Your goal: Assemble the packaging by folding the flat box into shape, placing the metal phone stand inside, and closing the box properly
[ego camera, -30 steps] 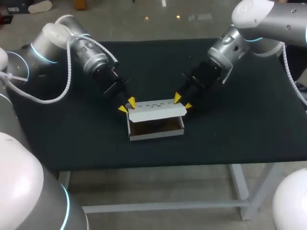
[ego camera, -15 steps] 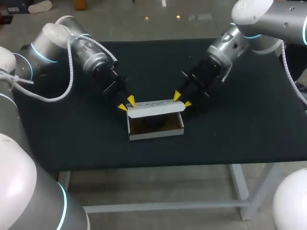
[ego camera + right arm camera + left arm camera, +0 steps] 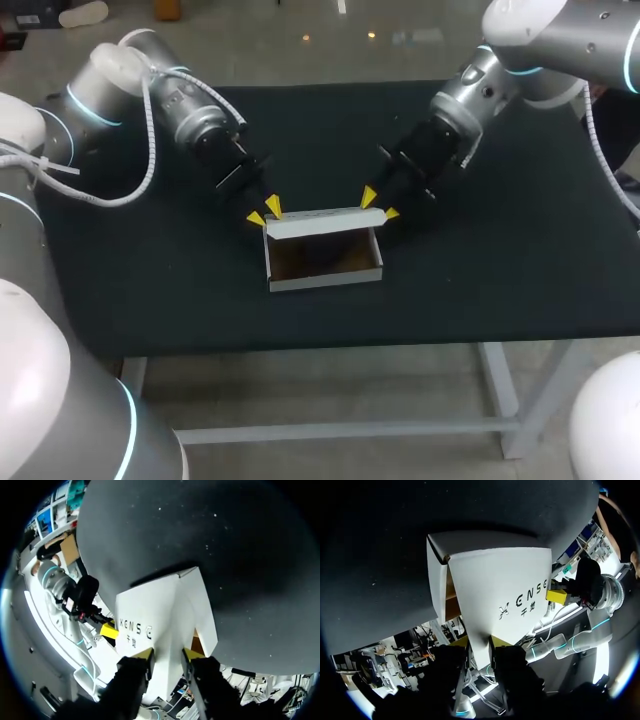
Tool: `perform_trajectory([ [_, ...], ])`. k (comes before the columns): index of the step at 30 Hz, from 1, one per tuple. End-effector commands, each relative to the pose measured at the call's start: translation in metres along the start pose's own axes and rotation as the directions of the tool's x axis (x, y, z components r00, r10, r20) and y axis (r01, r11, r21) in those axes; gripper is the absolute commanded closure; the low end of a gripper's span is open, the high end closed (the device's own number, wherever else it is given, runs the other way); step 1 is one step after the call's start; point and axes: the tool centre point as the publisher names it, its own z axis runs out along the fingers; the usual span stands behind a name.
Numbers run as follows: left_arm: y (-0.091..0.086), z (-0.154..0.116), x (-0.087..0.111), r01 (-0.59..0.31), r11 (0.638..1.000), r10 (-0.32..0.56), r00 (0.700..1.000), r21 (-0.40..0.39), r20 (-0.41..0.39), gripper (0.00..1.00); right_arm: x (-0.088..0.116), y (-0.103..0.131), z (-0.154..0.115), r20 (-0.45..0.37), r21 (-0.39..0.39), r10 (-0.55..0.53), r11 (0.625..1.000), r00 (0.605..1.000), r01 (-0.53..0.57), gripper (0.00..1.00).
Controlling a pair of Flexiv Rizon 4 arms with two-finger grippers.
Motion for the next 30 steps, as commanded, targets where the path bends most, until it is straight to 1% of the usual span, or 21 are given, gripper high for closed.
perform_trajectory([
  [1,-0.0072,-0.0015,0.0053,0.002,0.995,-0.001,1.000,-0.105,0.005,0.76,0.0070,0.0051,0.0008,0.004,0.021,0.001,1.000,1.000,-0.001,0.62],
  [21,-0.0078,-0.0070,0.0079,0.011,0.993,-0.012,1.000,-0.120,-0.003,0.76,0.0160,0.0096,-0.0024,-0.001,0.033,0.010,0.999,1.000,-0.010,0.63],
  [30,-0.0115,-0.0089,0.0079,0.014,0.991,-0.015,1.000,-0.132,-0.008,0.76,0.0154,0.0128,-0.0008,-0.004,0.040,0.024,0.999,1.000,-0.024,0.63],
])
